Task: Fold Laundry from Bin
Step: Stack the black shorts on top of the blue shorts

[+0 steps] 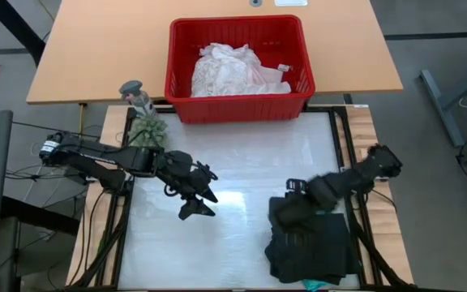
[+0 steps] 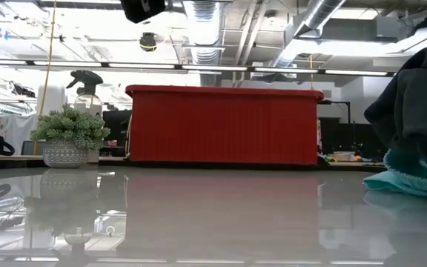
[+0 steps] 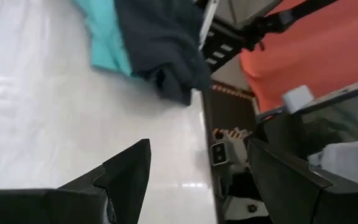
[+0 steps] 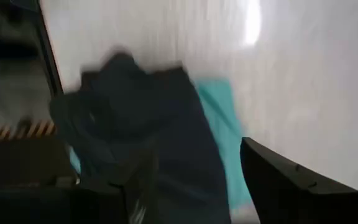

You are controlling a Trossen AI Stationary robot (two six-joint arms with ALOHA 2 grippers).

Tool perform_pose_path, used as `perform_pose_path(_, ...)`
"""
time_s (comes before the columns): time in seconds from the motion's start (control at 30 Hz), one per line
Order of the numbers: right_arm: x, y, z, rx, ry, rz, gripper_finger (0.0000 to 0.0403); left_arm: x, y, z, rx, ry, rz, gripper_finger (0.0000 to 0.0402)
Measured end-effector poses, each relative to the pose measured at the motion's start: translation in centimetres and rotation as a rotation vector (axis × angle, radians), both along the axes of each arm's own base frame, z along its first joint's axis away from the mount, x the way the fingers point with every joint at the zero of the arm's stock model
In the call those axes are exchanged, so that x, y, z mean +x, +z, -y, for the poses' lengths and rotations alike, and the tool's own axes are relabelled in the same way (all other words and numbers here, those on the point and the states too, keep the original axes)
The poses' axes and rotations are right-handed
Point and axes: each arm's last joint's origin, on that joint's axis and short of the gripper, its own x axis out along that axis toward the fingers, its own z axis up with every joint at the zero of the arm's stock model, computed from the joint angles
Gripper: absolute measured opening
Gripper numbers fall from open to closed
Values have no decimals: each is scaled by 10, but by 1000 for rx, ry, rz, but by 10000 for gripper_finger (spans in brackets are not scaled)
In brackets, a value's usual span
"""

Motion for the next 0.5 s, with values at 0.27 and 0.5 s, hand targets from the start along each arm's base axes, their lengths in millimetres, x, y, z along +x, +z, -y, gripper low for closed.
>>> perform_pose_path(0.27,-22,-51,36,158,148,-264,255,3,-17,5,-73,42,39,255)
perform_pose_path(0.5,-53,-77,48,235,87,-62,255,3,-22,5,-51,111,43,255)
